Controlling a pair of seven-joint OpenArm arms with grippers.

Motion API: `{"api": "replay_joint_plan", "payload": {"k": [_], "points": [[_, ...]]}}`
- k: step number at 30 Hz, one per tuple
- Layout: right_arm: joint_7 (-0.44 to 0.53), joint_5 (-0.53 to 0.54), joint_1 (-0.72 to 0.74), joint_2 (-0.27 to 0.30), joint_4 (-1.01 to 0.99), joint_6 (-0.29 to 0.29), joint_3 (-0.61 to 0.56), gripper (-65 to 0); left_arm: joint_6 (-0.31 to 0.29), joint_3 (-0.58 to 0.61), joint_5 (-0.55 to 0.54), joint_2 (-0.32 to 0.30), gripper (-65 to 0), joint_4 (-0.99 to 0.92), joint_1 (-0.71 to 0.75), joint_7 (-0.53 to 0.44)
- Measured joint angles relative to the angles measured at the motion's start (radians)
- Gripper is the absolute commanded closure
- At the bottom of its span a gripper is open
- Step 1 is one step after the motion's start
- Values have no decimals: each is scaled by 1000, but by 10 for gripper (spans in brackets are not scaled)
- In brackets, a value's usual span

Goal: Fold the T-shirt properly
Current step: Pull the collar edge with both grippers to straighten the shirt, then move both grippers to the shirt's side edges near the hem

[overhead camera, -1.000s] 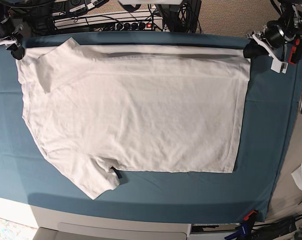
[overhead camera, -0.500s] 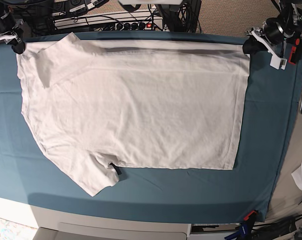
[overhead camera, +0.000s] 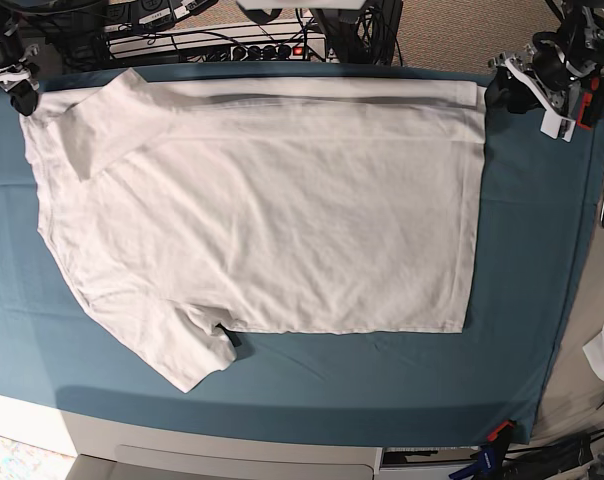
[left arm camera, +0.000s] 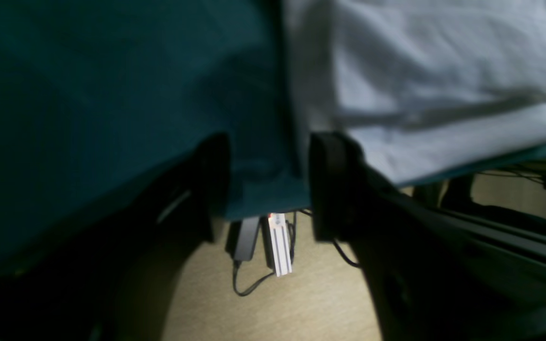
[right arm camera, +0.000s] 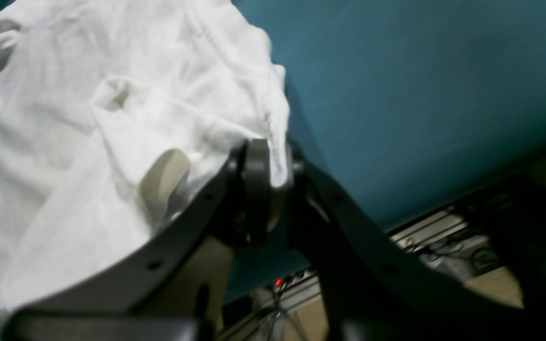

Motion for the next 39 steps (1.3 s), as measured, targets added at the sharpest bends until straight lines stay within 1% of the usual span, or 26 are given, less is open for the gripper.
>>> {"api": "replay_joint_plan", "payload": {"k": [3, 6, 8, 10, 12, 13, 14, 18, 19, 21, 22, 24, 25, 27, 28, 29, 30, 31, 33, 34, 37, 39], "points": [[-8, -2, 3, 0, 0, 0, 0, -66, 0, 0, 1, 0, -286, 1, -2, -2], [-47, -2, 3, 0, 0, -1, 0, -66, 0, 0, 4, 0, -286, 1, -2, -8], [-57, -30, 3, 0, 0, -1, 0, -73, 0, 0, 4, 0, -286, 1, -2, -8], [-56, -57, 3, 0, 0, -1, 0, -137, 0, 0, 4, 0, -286, 1, -2, -8], [-56, -97, 3, 0, 0, -5, 0, -232, 0, 0, 4, 0, -286, 1, -2, -8], [-56, -104, 3, 0, 0, -5, 1, -267, 0, 0, 4, 0, -286, 1, -2, -8], [-49, -114, 3, 0, 0, -4, 1, -285, 0, 0, 4, 0, -286, 1, -2, -8], [-39, -122, 3, 0, 0, -5, 1, -287, 0, 0, 4, 0, -286, 1, -2, -8], [-21, -137, 3, 0, 0, -5, 2, -287, 0, 0, 4, 0, -286, 1, -2, -8], [17, -159, 10, 0, 0, -7, 31, -287, 2, -3, 6, 1, -286, 9, -2, 3], [25, -175, 19, 0, 8, -8, 63, -287, 2, -13, 19, 1, -286, 22, -2, 19], [15, -182, 41, 18, 25, -8, 136, -287, 9, -55, 47, -2, -286, 57, -5, 29], [16, -182, 56, 39, 33, -8, 171, -287, 8, -82, 66, -11, -286, 80, -14, 31], [22, -198, 93, 97, 51, -10, 214, -287, 11, -126, 55, -55, -285, 113, -53, 19], [24, -220, 114, 133, 57, -10, 217, -287, 47, -135, 35, -86, -285, 119, -81, 7], [26, -244, 135, 165, 60, -10, 216, -287, 69, -137, 29, -117, -285, 121, -109, -10], [26, -262, 161, 192, 61, -14, 207, -287, 72, -138, 32, -144, -283, 120, -137, -12], [27, -275, 185, 213, 62, -32, 191, -287, 77, -131, 32, -166, -283, 116, -165, -18], [19, -323, 246, 244, 61, -44, 135, -287, 103, -91, 40, -198, -283, 102, -233, -31], [19, -355, 281, 254, 61, -50, 93, -287, 104, -58, 41, -215, -281, 92, -278, -34], [25, -439, 400, 264, 59, -72, -70, -287, 114, 87, 93, -247, -268, 47, -433, -69], [25, -498, 465, 256, 58, -77, -194, -287, 142, 196, 154, -248, -268, -13, -536, -80]]}}
